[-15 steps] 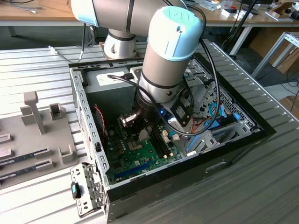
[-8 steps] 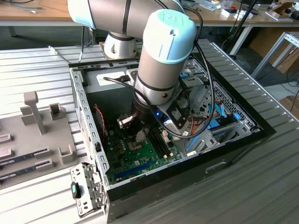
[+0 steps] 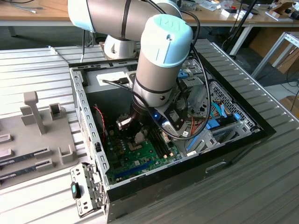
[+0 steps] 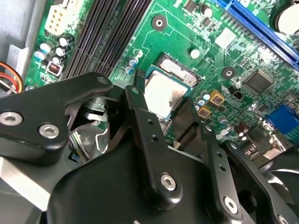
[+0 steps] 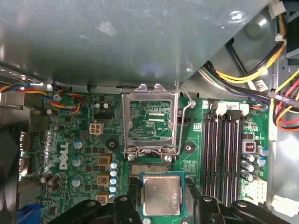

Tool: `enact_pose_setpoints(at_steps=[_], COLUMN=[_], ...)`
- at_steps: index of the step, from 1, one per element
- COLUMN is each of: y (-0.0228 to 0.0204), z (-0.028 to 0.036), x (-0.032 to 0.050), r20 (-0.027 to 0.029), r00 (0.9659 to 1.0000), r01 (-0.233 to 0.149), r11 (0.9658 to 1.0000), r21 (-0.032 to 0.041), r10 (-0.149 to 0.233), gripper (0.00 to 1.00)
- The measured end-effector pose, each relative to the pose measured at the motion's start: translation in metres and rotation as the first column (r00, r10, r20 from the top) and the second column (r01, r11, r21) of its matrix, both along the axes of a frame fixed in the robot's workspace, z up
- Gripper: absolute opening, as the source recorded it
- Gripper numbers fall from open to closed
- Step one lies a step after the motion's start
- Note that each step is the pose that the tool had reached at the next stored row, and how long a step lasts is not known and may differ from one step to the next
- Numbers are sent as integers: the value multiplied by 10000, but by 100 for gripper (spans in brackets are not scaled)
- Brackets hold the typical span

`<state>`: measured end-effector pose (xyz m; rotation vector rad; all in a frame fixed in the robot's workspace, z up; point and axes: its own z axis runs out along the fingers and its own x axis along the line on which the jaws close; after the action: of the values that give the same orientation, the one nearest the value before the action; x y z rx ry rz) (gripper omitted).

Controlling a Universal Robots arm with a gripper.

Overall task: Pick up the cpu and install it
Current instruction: 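Place the cpu into insertion slot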

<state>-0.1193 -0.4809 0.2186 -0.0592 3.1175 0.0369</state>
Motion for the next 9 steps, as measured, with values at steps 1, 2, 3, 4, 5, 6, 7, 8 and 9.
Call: enact_pose_setpoints(at_steps=[1, 2, 3, 4, 5, 6, 7, 8, 9], y=[12, 15, 17, 17, 18, 18, 18, 17, 17], z=[-13, -22, -35, -75, -103, -126, -135, -138, -140], x=[-18, -35, -46, -49, -50, -50, -51, -55, -56], r20=[0, -1, 0, -1, 0, 0, 1, 0, 1], r00=[10000, 10000, 10000, 10000, 9997, 9988, 9984, 9984, 9984], r01=[0, 0, 0, 63, 261, 482, 562, 564, 561], r11=[10000, 10000, 10000, 10000, 9997, 9988, 9984, 9984, 9984], r21=[0, 0, 0, -5, -15, -30, -47, -61, -64], r10=[0, 0, 0, -63, -261, -482, -562, -564, -561], gripper=[47, 47, 47, 47, 47, 47, 47, 47, 47])
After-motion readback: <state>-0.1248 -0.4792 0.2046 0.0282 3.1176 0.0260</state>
